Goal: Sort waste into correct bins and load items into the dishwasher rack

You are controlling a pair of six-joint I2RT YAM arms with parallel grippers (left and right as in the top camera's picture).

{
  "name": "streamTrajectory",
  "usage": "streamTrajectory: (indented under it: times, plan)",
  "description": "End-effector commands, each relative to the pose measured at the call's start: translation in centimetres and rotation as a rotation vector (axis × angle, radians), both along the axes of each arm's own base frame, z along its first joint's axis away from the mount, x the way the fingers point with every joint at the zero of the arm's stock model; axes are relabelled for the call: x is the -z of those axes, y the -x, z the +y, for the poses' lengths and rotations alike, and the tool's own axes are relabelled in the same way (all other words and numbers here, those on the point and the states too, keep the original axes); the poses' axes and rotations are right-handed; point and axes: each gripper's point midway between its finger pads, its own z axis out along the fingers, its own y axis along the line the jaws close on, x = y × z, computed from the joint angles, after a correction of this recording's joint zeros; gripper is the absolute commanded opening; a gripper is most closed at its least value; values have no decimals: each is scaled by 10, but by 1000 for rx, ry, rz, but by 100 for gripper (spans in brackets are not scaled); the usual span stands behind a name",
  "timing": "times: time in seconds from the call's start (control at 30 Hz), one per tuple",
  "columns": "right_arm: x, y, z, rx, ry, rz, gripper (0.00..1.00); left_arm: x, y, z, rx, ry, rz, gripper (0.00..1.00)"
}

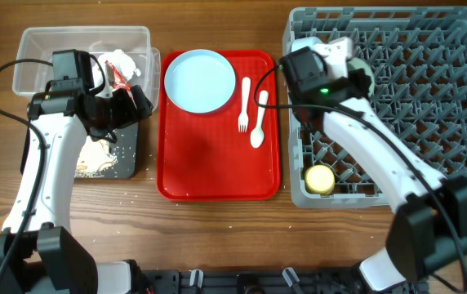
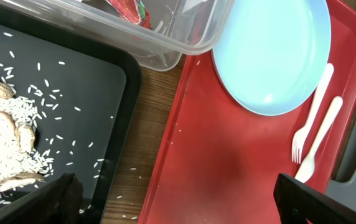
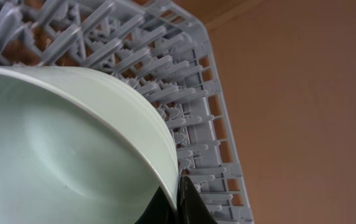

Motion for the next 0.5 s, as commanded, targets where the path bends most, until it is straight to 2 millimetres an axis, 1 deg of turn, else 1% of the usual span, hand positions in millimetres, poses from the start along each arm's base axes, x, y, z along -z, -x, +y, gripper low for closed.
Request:
streamTrajectory:
  times: [0.0,0.1,0.17,0.27,0.33,0.4,0.43,0.47]
  plan:
    - [12,-2,8,-20,85,55,4,-9,-3,3,1,-12,-27,100]
    - [27,-4,11,-26,101,95,4,-9,-3,3,1,-12,-27,100]
    - [33,-4,11,-28,107,115,4,-9,-3,3,1,-12,-27,100]
    - [36,-2,13,-36,108,134,4,-9,-3,3,1,-12,-27,100]
    - [36,-1,21,-60,112,144,4,-9,-3,3,1,-12,-27,100]
    - [44,4,40,-133,108,215,5,-9,-3,3,1,-12,-27,100]
    - [52,8,54,-192,93,271,18,-9,-3,3,1,-12,-27,100]
    - [58,12,65,-234,77,310,28,-9,-3,3,1,-12,-27,100]
